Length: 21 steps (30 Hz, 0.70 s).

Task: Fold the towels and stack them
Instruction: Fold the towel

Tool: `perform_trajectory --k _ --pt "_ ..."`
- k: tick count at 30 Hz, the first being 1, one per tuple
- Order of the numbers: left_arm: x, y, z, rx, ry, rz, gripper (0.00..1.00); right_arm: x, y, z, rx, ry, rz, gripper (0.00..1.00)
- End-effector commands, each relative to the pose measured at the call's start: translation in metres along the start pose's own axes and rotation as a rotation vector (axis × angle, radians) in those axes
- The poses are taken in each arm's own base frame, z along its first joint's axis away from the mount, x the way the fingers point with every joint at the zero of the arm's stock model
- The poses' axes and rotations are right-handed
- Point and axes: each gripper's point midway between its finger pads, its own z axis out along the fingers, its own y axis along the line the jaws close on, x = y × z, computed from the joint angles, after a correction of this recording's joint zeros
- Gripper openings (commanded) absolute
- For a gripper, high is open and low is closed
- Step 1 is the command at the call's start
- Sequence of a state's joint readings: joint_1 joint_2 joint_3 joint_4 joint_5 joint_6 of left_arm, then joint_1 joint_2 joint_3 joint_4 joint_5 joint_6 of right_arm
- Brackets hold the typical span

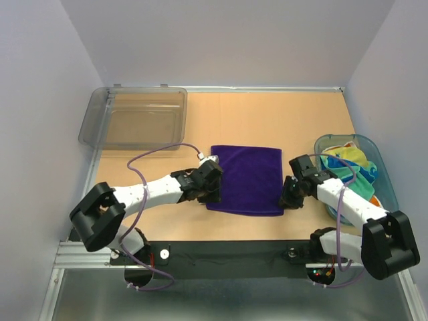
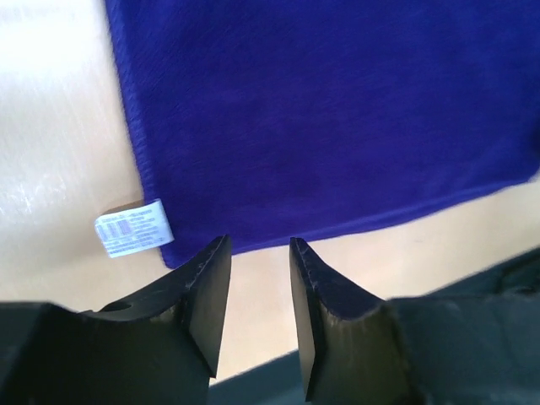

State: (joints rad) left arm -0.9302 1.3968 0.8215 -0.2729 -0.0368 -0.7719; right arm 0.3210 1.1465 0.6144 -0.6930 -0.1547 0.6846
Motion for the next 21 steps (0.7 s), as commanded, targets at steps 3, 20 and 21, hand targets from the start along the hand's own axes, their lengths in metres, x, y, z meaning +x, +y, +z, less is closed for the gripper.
perform_trajectory --k 3,20,21 --pt "0.035 0.029 0.022 -0.051 0.080 -0.001 0.42 0.016 -0.014 0.014 0.022 0.021 0.095 0.32" --pt "0.049 0.043 -0.007 -0.013 0.085 -0.069 0.57 -0.025 -0.028 -0.016 0.157 -0.192 0.137 0.38" --pt "0.040 0.037 -0.014 0.015 0.053 -0.066 0.64 -0.031 -0.023 -0.021 0.147 -0.202 0.094 0.39"
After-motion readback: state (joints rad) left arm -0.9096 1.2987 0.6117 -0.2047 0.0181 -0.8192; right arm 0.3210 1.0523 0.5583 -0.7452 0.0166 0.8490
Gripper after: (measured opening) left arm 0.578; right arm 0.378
